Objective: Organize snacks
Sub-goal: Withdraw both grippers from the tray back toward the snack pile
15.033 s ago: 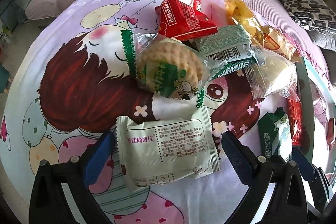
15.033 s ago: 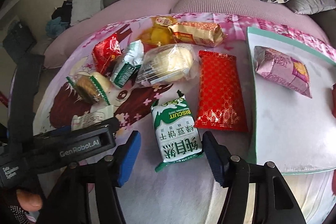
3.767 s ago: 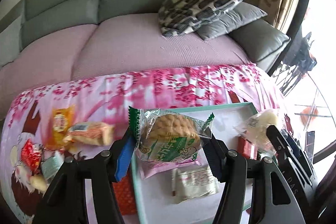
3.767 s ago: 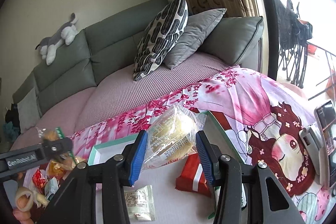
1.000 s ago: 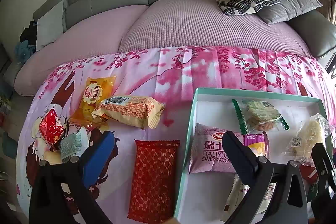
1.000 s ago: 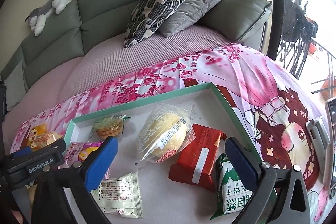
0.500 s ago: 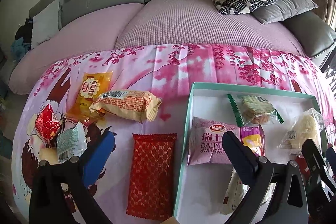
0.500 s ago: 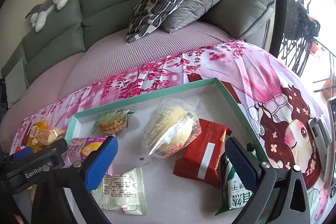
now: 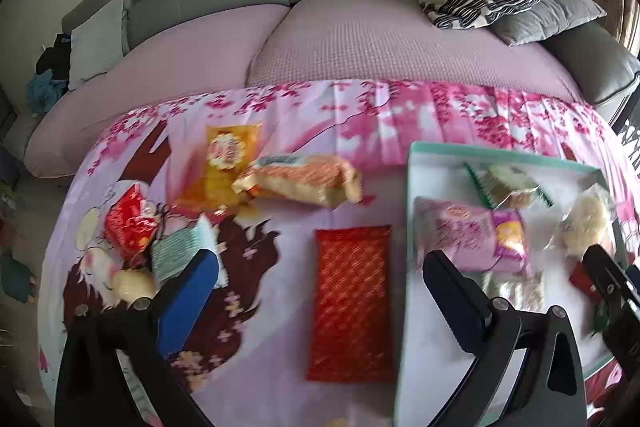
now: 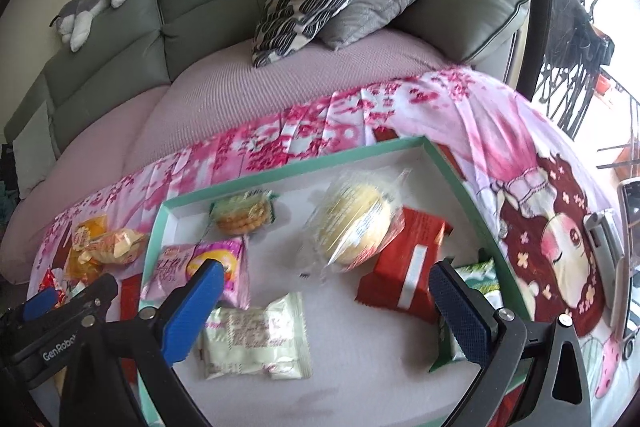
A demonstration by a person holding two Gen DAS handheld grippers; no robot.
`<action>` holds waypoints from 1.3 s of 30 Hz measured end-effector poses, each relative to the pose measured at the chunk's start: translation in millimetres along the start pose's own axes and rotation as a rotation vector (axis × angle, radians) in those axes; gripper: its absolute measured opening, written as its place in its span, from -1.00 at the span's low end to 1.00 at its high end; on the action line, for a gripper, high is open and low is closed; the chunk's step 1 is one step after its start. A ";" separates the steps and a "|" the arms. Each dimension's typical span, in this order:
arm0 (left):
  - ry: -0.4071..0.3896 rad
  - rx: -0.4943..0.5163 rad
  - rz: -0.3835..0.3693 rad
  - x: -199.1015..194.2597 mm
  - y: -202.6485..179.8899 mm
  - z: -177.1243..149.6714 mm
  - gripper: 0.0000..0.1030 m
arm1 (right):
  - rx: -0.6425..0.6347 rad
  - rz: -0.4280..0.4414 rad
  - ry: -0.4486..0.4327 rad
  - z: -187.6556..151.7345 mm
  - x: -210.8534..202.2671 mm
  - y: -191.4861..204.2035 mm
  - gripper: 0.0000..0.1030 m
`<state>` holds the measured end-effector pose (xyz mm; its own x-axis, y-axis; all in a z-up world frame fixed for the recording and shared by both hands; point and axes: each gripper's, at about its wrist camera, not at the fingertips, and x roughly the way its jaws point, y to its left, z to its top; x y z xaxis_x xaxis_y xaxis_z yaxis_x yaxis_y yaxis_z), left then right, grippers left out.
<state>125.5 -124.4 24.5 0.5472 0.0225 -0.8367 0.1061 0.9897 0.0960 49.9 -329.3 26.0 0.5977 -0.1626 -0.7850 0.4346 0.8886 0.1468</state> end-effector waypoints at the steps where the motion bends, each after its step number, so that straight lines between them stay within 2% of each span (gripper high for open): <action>1: 0.003 -0.002 0.001 -0.2 4.9 -1.8 0.98 | -0.009 0.003 0.009 -1.0 0.0 4.3 1.00; 15: 0.033 -0.111 0.028 -6.7 81.1 -19.2 0.98 | -0.137 0.023 0.066 -23.2 -2.3 70.9 1.00; 21: 0.041 -0.156 0.011 -8.8 108.3 -28.2 0.98 | -0.202 0.037 0.070 -35.0 -5.0 104.2 1.00; 28: 0.067 -0.216 0.023 -2.8 144.1 -43.1 0.98 | -0.245 0.100 0.088 -52.8 -5.2 144.1 1.00; 39: 0.092 -0.318 0.032 8.4 190.0 -59.3 0.98 | -0.353 0.109 0.119 -82.9 4.4 189.3 1.00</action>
<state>101.0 72.2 3.7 0.4669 0.0523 -0.8828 -0.1827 0.9824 -0.0384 78.9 -126.2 0.4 0.5359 -0.0269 -0.8439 0.1018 0.9943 0.0329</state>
